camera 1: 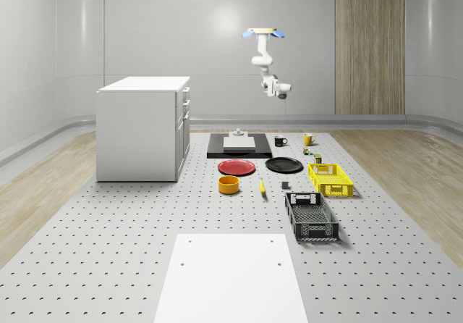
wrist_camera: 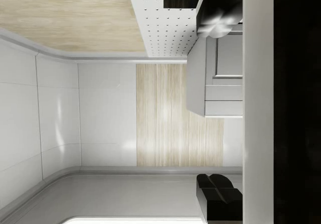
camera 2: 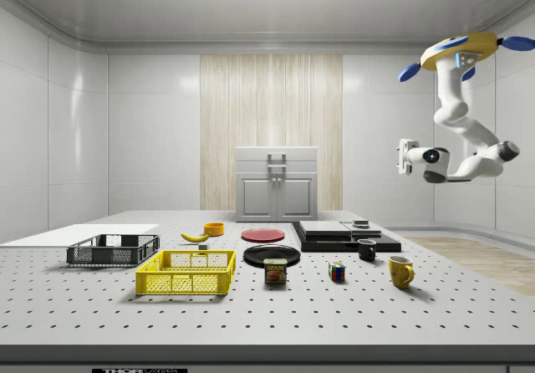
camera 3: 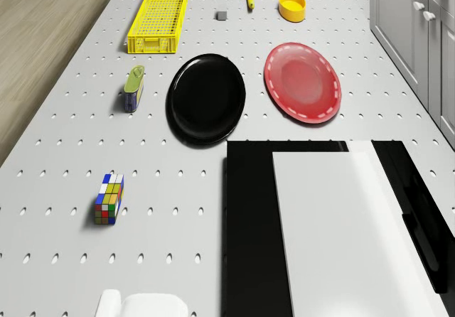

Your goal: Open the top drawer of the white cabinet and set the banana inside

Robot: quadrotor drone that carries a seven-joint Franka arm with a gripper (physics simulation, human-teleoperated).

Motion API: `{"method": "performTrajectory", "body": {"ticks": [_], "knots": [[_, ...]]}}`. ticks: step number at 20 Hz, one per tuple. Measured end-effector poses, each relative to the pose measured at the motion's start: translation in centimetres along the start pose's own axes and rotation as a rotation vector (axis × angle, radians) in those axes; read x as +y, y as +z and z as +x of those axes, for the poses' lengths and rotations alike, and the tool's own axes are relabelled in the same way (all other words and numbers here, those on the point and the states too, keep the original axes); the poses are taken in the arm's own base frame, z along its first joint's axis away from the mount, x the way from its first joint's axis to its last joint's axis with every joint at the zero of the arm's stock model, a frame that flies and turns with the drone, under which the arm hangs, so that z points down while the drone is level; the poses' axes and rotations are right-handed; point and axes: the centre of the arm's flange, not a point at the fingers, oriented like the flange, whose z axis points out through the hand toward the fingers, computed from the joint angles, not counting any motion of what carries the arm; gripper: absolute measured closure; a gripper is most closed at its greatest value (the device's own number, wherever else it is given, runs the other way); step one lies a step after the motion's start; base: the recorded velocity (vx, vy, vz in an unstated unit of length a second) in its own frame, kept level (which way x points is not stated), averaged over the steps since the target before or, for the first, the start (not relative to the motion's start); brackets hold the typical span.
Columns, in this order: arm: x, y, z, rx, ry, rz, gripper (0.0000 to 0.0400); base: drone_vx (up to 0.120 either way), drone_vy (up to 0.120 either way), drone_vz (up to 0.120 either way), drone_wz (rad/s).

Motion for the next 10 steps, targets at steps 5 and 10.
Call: {"method": "performTrajectory", "body": {"ticks": [5, 10], "knots": [[0.16, 0.0, 0.17, -0.018, 0.0, 0.017, 0.0, 0.12, -0.12, 0.104, 0.0], [0.22, 0.0, 0.24, -0.025, 0.0, 0.024, 0.0, 0.12, -0.12, 0.024, 0.0]]}}
